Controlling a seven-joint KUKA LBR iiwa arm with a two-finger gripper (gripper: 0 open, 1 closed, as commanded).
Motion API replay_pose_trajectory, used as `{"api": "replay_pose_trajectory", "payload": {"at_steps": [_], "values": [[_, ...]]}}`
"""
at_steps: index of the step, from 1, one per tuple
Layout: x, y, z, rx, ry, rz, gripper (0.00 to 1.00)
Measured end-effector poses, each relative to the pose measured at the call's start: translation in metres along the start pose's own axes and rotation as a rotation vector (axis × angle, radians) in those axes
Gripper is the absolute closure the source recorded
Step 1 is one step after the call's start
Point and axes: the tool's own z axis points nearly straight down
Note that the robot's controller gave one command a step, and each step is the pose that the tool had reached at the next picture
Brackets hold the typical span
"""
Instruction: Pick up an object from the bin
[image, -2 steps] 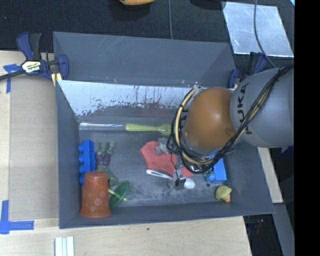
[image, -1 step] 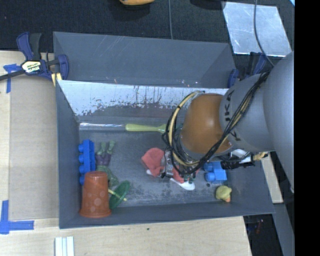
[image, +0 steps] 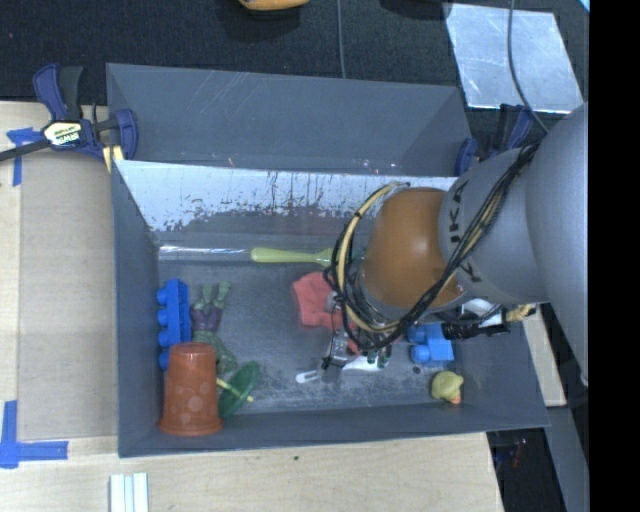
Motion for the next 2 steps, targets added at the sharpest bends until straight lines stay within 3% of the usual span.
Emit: {"api": "replay_pose_trajectory", "payload": {"at_steps": [1,2], "values": [[-0.0003,0.0,-0.0005,0.0,-0.001,0.001,1.0],[-0.0003,0.0,-0.0005,0.0,-0.001,0.001,1.0]]}}
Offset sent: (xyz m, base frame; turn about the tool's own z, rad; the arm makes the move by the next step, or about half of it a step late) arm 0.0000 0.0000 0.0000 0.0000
